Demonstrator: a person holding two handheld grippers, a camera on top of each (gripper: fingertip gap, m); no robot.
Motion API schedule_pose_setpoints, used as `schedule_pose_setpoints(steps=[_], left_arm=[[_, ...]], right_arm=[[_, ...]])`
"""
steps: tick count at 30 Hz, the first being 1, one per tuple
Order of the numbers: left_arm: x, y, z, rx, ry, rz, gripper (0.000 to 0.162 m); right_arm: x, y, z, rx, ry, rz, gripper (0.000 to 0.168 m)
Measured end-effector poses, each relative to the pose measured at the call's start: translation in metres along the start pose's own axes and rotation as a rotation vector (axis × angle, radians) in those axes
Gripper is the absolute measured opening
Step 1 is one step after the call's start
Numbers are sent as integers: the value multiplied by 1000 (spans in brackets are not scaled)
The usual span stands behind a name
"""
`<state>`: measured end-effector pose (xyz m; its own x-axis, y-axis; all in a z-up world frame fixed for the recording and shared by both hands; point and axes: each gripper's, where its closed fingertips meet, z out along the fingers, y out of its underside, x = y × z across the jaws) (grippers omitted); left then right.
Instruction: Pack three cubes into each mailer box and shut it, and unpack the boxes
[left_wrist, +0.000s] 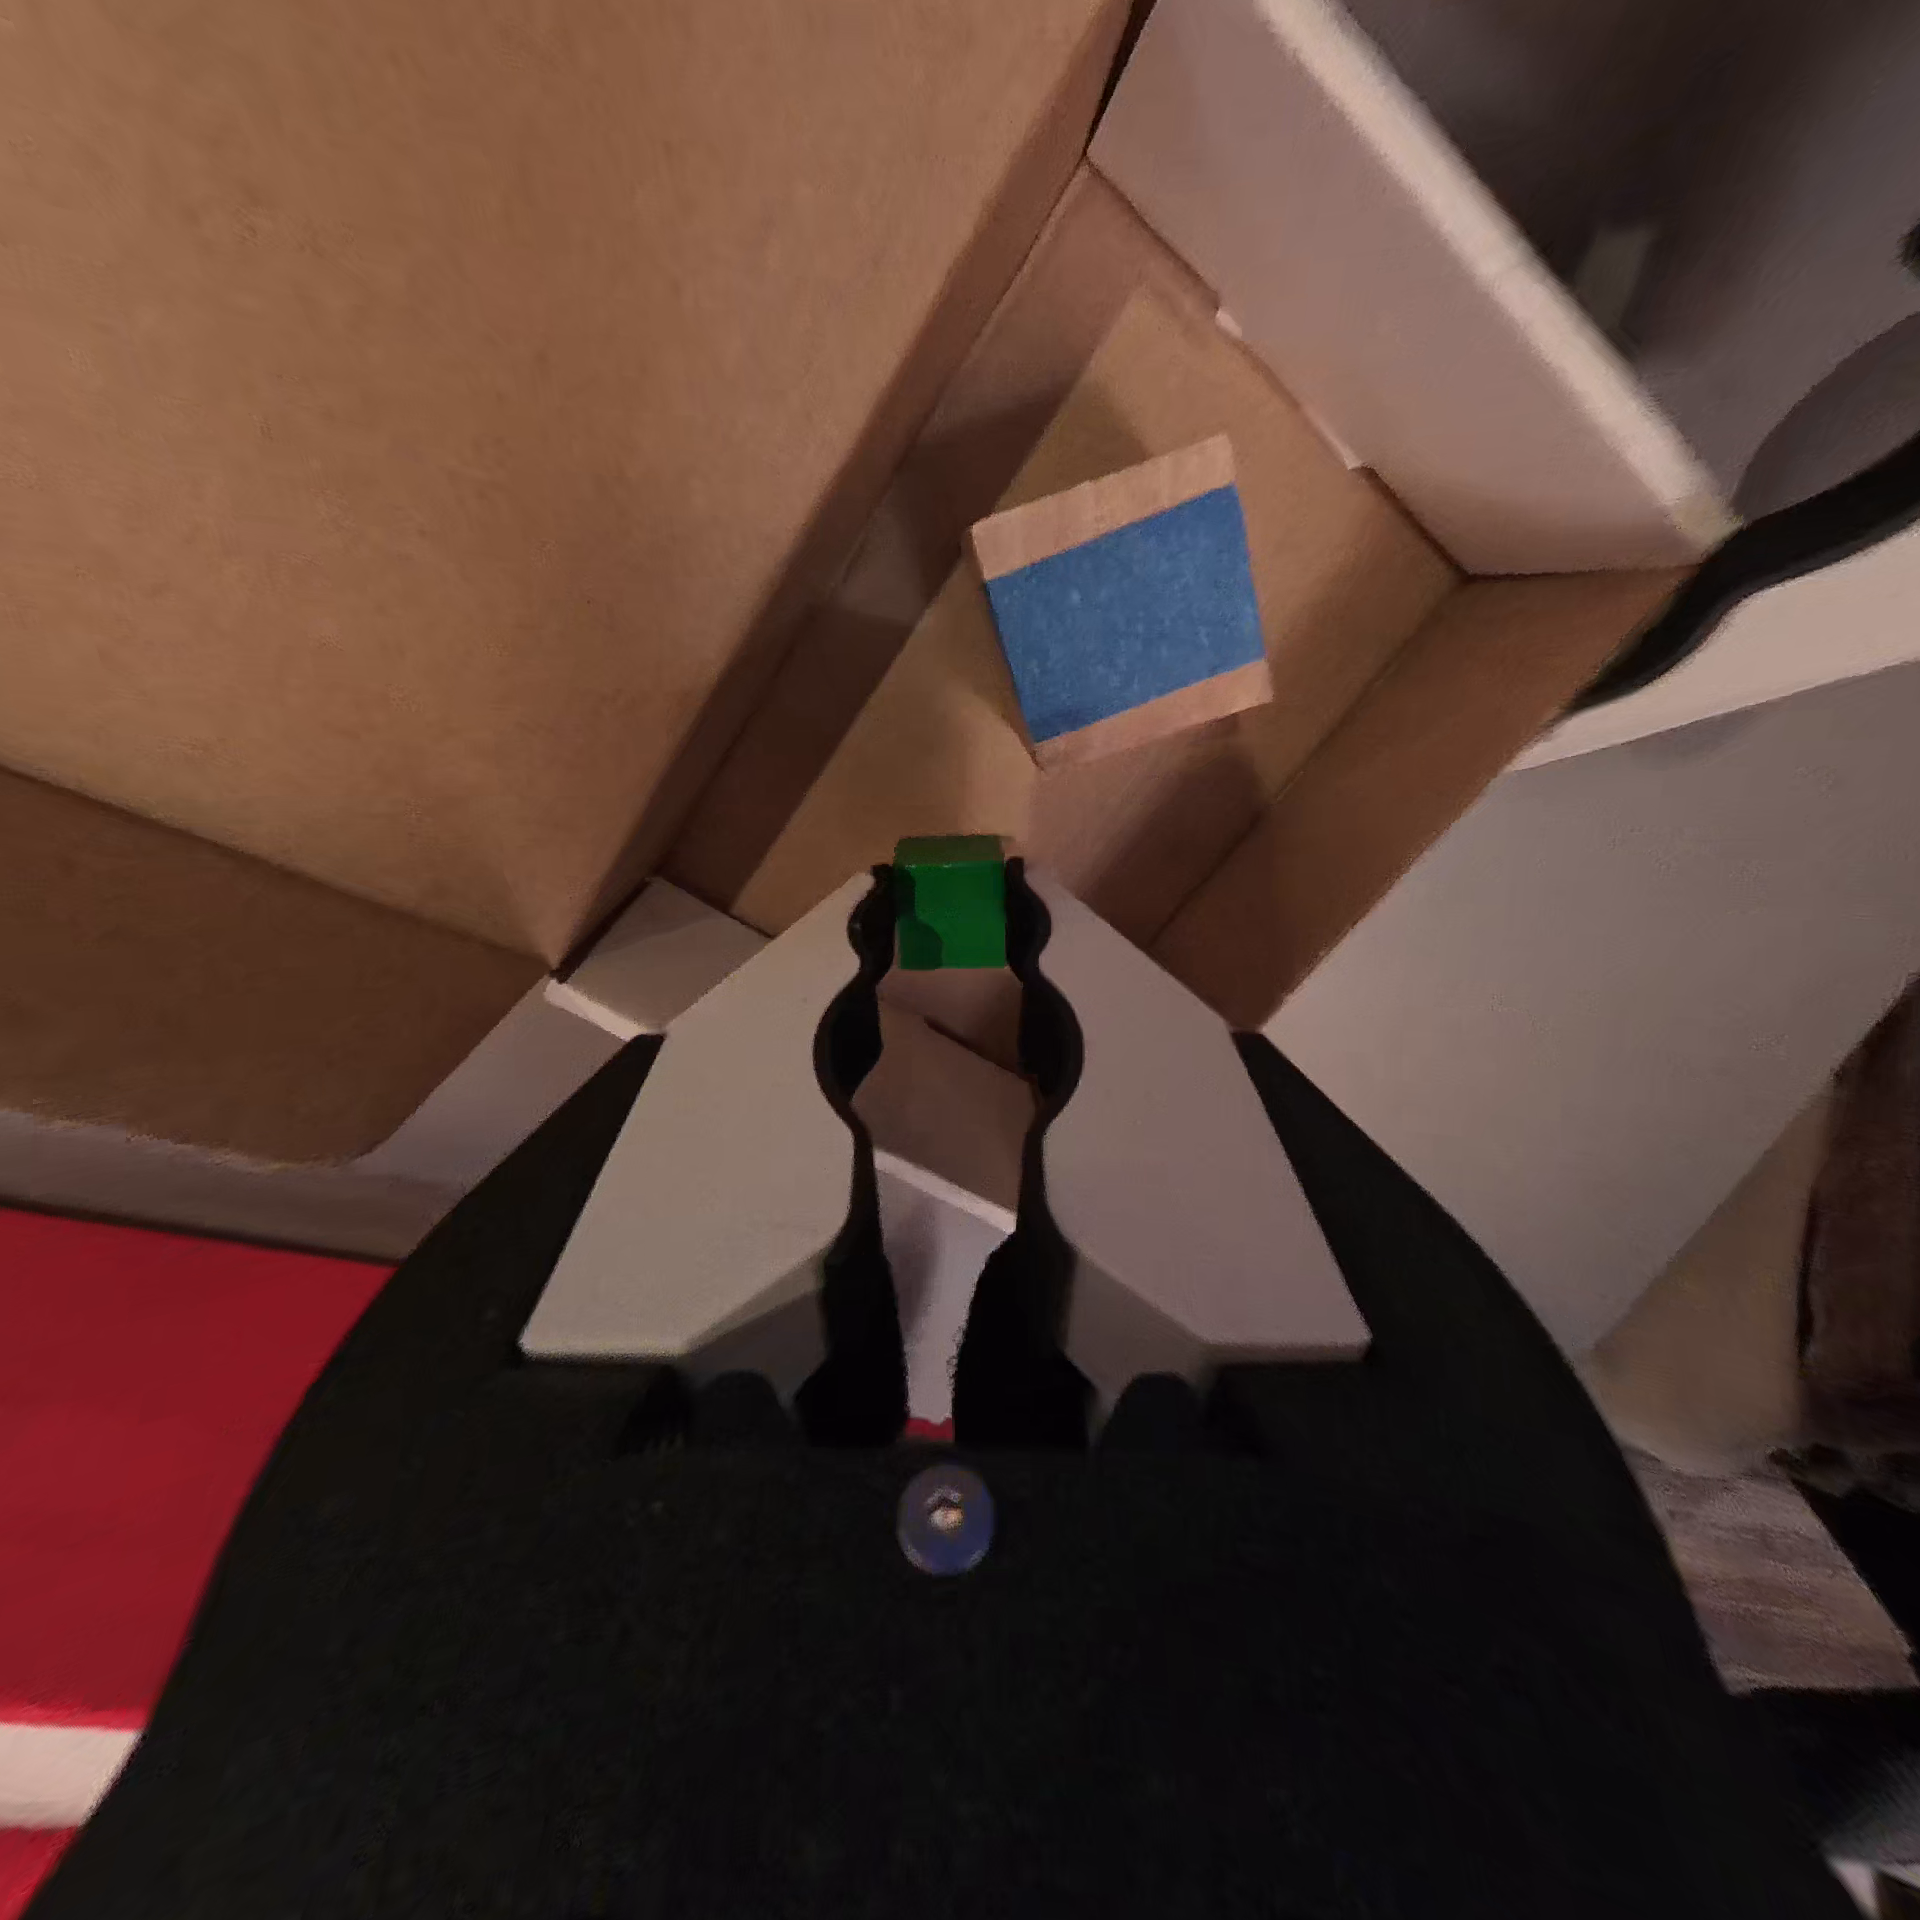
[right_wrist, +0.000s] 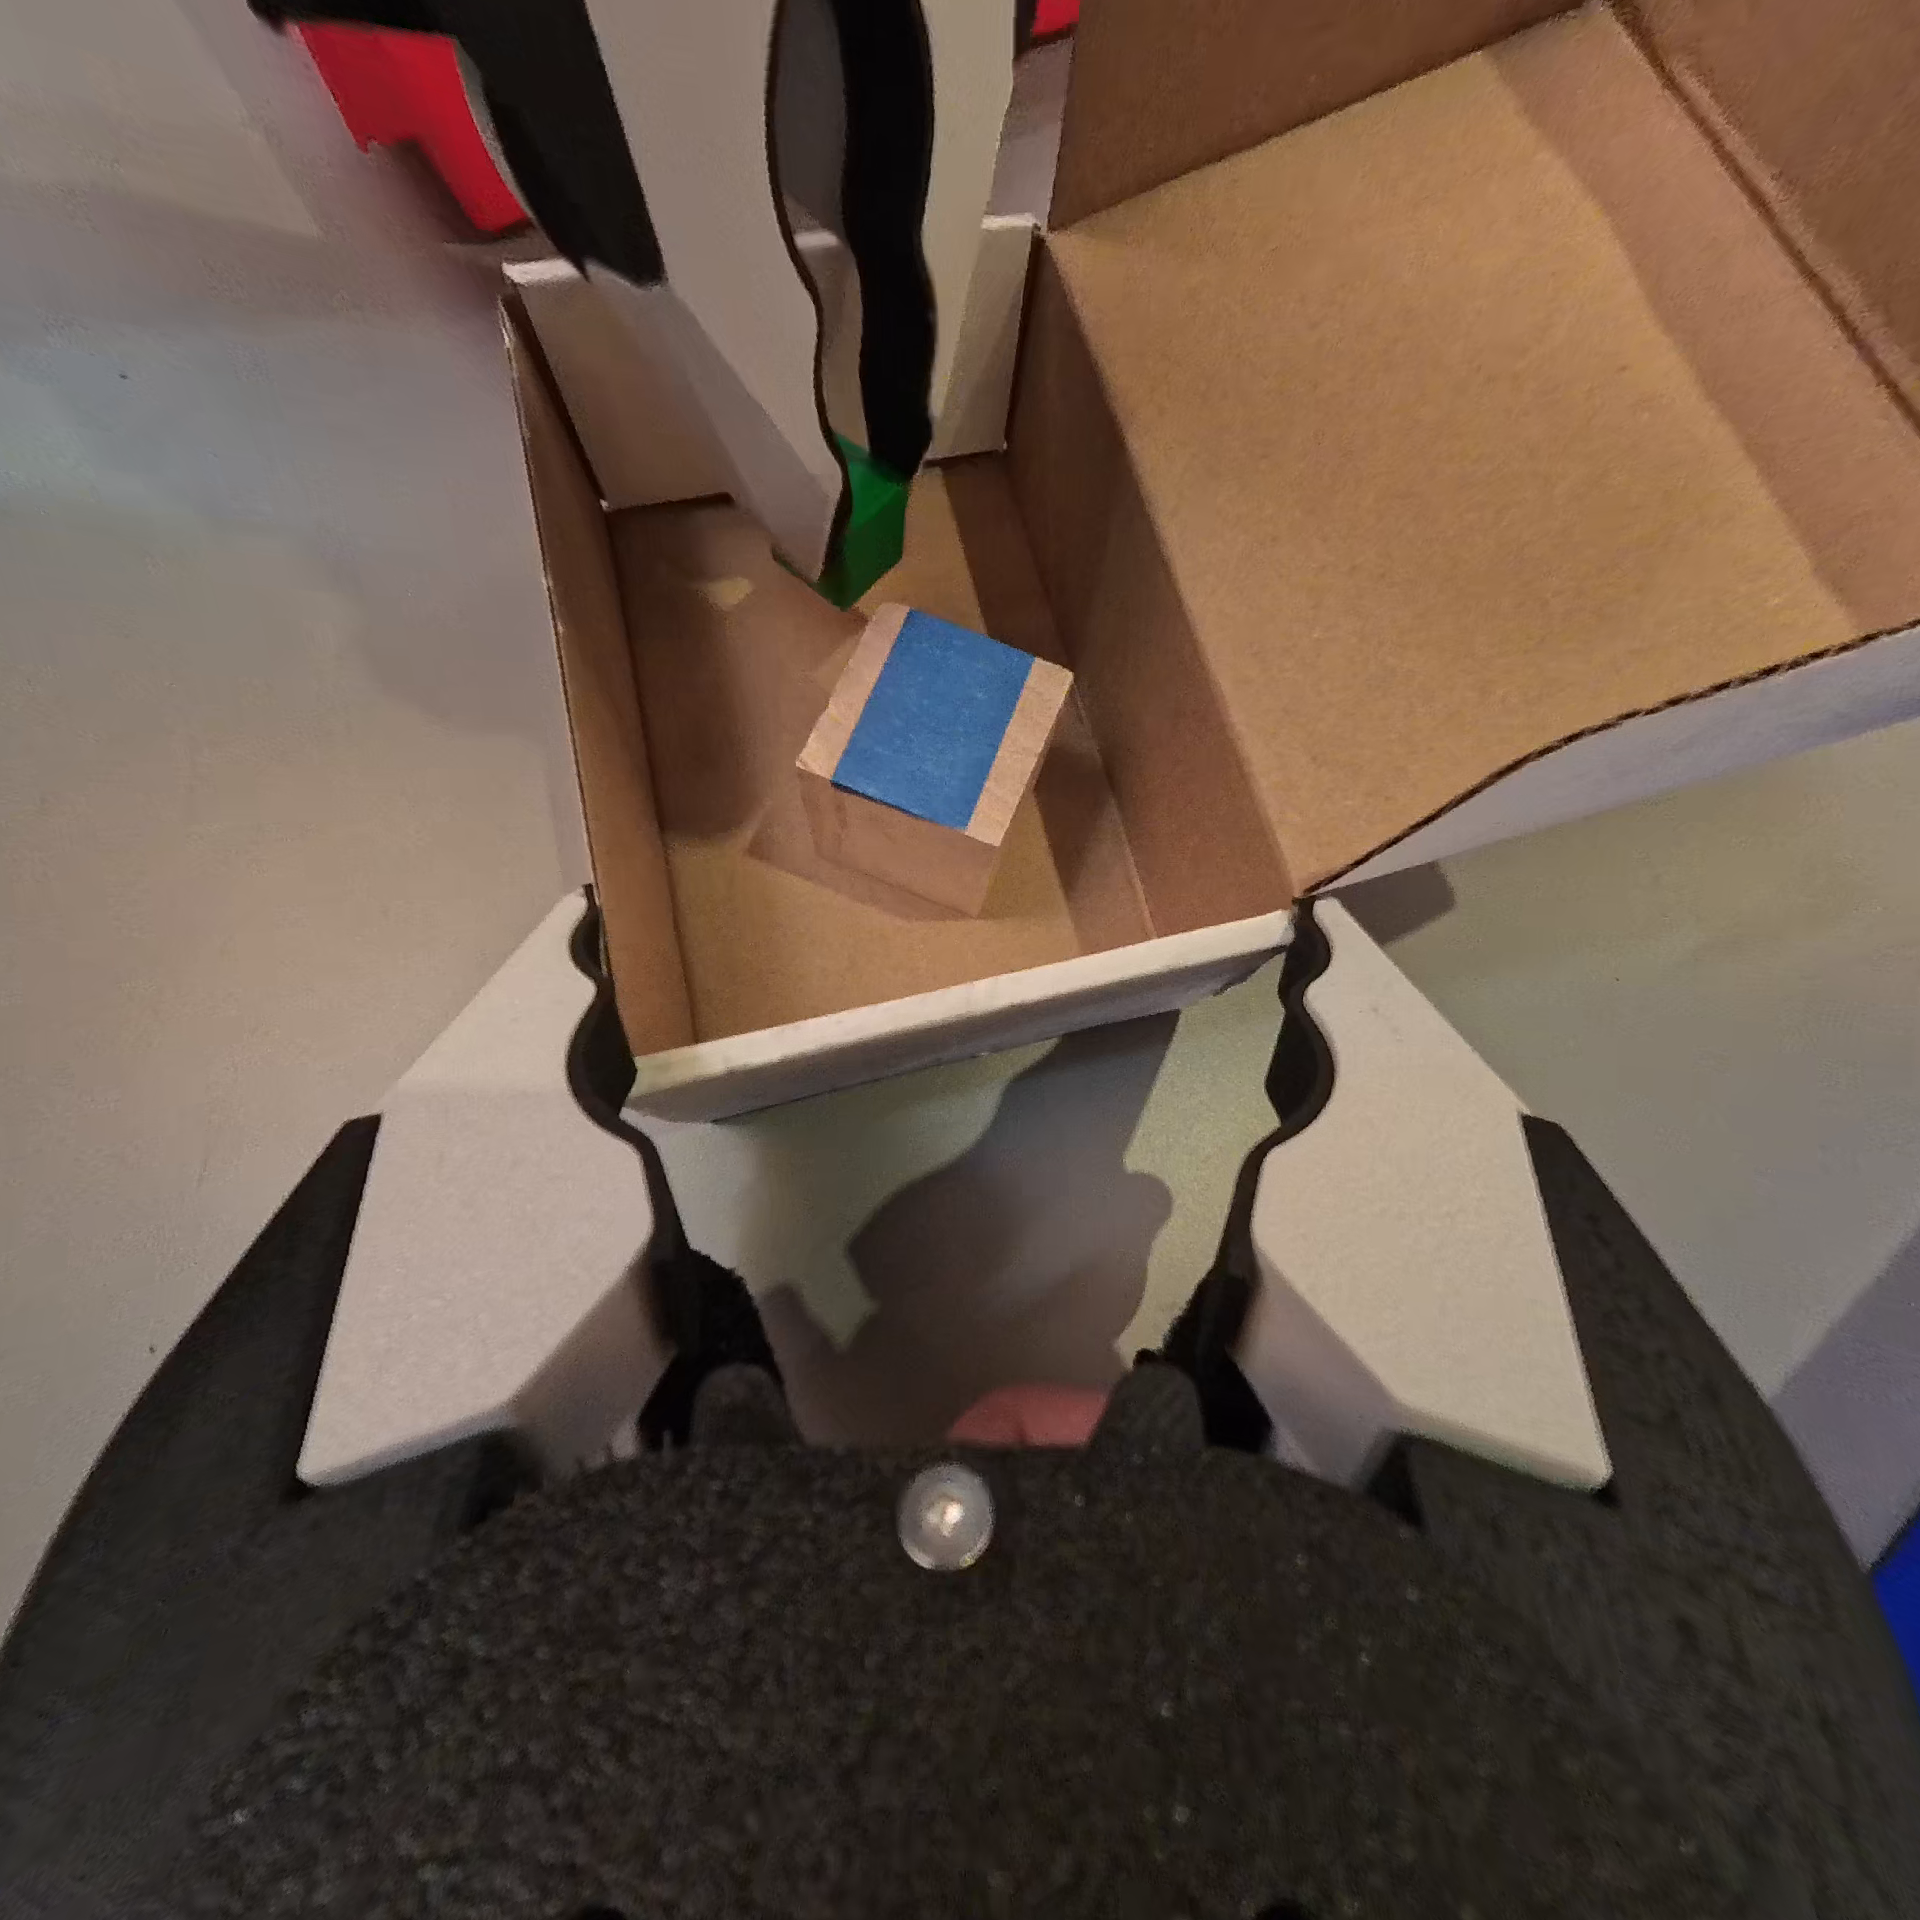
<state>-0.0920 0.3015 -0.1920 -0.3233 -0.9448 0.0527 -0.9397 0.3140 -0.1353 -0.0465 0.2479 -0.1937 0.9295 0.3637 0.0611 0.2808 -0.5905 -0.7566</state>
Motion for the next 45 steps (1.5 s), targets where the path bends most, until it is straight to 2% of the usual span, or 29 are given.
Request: schedule_pose_setpoints(steps=[1,11,13,17,23,29,34,41,45], left_arm=[[-3,3,4,-23,-26,8,18],[-9,6,16,-67,-134,54,18],[-1,2,16,-48,-73,25,18],[-16,4,15,-68,-135,19,18],[-12,-7,16,-34,-72,-19,18],[-18,-14,19,-57,-73,-20,18],[-18,-15,26,-89,-132,27,19],[-16,-20,23,-59,-81,-7,19],[-16,-21,8,-19,-81,-9,30]], right_arm=[[0,0,0,-1,-1,1,125],[0,0,0,-2,4,-1,125],[0,0,0,-1,3,-1,125],[0,0,0,-4,6,-4,125],[0,0,0,-8,-1,2,125],[0,0,0,-5,0,-1,125],[0,0,0,-5,0,4,125],[0,0,0,-3,2,9,125],[0,0,0,-7,1,7,126]])
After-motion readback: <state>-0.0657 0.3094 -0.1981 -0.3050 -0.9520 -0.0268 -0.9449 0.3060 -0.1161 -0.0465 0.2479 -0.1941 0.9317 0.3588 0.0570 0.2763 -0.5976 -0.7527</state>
